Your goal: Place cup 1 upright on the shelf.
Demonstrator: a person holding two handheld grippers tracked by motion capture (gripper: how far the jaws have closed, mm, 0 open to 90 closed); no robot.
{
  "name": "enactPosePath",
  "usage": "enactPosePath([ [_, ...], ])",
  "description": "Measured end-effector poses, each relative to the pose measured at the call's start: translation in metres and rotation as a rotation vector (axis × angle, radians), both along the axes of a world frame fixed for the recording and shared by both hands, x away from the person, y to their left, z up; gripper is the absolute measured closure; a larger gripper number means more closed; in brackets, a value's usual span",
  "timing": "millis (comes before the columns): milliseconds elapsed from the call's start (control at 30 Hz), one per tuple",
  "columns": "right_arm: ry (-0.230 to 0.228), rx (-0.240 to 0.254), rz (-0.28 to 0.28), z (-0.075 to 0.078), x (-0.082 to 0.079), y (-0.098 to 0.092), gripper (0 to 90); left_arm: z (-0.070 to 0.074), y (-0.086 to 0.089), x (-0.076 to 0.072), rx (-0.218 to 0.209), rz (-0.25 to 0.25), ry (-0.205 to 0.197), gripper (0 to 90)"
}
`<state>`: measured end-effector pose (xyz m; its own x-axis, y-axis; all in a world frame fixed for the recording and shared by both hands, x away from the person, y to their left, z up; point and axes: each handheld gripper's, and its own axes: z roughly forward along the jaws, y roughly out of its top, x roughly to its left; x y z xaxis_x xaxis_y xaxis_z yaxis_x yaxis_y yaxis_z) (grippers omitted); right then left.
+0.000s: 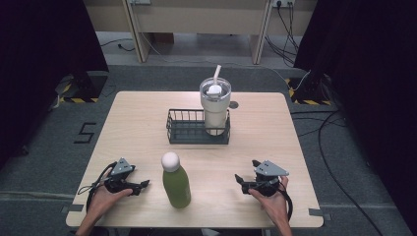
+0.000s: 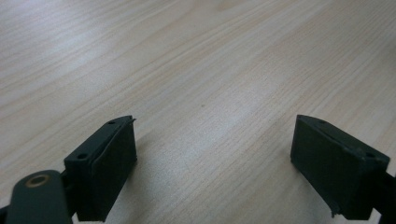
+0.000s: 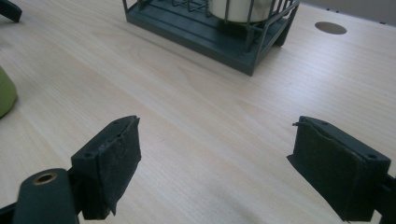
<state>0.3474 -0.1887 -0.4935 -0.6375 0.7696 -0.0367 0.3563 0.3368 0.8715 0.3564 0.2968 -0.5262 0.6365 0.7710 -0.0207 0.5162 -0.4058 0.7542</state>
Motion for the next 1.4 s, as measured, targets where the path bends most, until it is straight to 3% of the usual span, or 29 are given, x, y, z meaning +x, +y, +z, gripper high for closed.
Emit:
enactPosePath([
  [267,0.056,-0.020,0.004,-0.011,-0.007,-0.005,15.7,0.000,0.000,0.000,0.000,0.000,0.000,13.4],
  [933,0.128,-0.076,-0.014,-0.024,-0.019,-0.008,15.5,0.000,0.000,0.000,0.001,0.000,0.000,13.4],
  [1133,0.191,-0.153,-0.021,-0.026,-0.022,-0.005,14.3,0.000,0.000,0.000,0.000,0.001,0.000,13.4],
  [1400,0.221,-0.142,-0.013,-0.027,-0.022,-0.007,9.2,0.000,0.000,0.000,0.001,0.000,0.000,13.4],
])
